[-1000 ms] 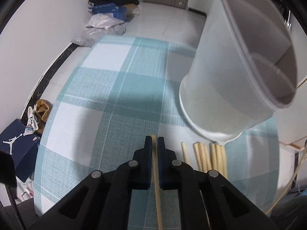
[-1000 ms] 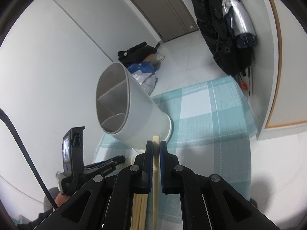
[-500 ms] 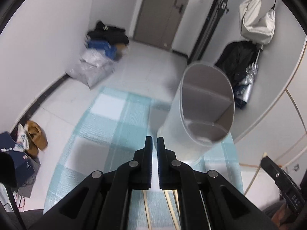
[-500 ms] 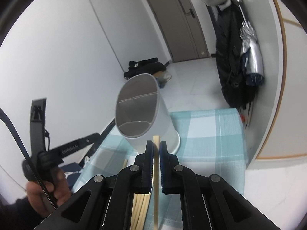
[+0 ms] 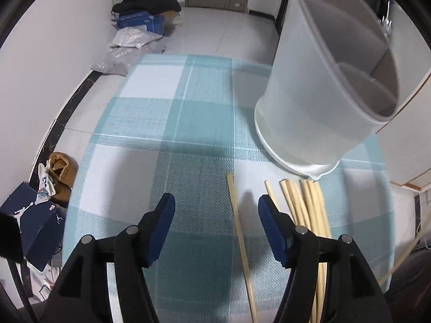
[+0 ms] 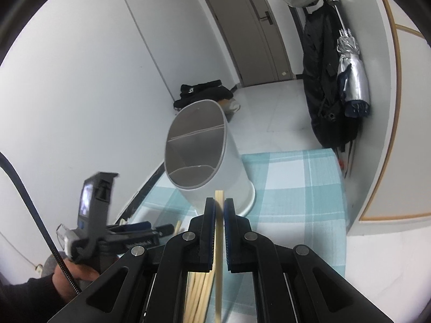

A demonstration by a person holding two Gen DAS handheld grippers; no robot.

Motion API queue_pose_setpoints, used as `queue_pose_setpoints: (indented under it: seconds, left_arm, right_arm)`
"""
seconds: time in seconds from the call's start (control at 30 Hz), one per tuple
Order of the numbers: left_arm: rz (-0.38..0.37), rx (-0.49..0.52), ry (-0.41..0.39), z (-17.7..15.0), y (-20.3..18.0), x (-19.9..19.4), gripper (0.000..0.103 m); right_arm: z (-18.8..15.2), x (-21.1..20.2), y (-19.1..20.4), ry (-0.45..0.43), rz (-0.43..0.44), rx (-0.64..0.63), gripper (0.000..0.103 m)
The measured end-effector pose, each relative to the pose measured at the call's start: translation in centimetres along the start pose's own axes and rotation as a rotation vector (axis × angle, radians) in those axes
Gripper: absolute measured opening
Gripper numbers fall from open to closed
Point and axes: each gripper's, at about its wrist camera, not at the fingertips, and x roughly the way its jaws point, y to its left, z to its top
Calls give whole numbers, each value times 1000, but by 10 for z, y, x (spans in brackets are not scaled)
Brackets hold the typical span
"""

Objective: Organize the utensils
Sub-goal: 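Lift both held chopsticks and carry them above the white utensil holder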

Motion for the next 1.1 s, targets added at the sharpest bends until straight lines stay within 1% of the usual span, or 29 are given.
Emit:
queue_pose_setpoints:
  seconds: [0.03, 0.07, 0.1, 0.13, 0.2, 0.23, 0.3, 0.37, 0.43, 0.53, 0.67, 0.7, 0.77, 0.9, 1.0, 1.03, 1.07, 1.1]
  left_arm:
    - [21, 1, 12, 0, 0, 4, 60]
    - [26, 3, 28, 1, 0, 9, 59]
    - [34, 6, 15, 1, 0, 7, 55]
    - [30, 10, 10, 1, -1, 4, 50]
    - [56, 36, 12, 2, -5, 4, 38]
    - [57, 42, 5, 2, -7, 4, 33]
    - [51, 33, 1, 2, -9, 3, 10]
    - [31, 23, -4, 3, -9, 5, 3]
    - [23, 12, -11, 5, -9, 6, 2]
    - [-10, -22, -63, 7, -8, -6, 1]
    - [-80, -48, -215, 9, -2, -44, 1]
    - [-91, -48, -244, 8, -2, -52, 1]
    - [-113, -48, -329, 4, -2, -77, 1]
    - [-142, -37, -430, -7, -7, -113, 1]
    - [-154, -21, -474, -9, -10, -130, 1]
    - [-171, -29, -459, -6, -10, -131, 1]
    - [-175, -27, -468, -7, -11, -137, 1]
    - [-174, -22, -475, -2, -12, -134, 1]
  right_arm:
    - [1, 1, -2, 0, 1, 5, 5]
    - [1, 1, -4, 0, 2, 6, 5]
    - [2, 0, -4, 0, 2, 7, 5]
    - [2, 0, -6, -1, 3, 8, 5]
    - [3, -1, -8, -1, 7, 12, 6]
    - [4, -1, -10, -1, 8, 15, 6]
    - [5, -2, -12, -1, 10, 18, 6]
    - [7, -3, -14, -3, 11, 24, 6]
    - [8, -4, -16, -5, 12, 28, 6]
    - [9, -5, -15, -8, 12, 27, 6]
    - [9, -8, -9, -18, 22, 7, 6]
    - [9, -9, -8, -21, 22, 0, 6]
    - [8, -11, -2, -31, 21, -19, 5]
    - [6, -15, 9, -56, 10, -58, 5]
    - [4, -18, 17, -78, 2, -85, 5]
    - [4, -19, 19, -83, 3, -89, 5]
    - [3, -19, 21, -86, 2, -95, 5]
    - [3, -20, 23, -91, -3, -104, 5]
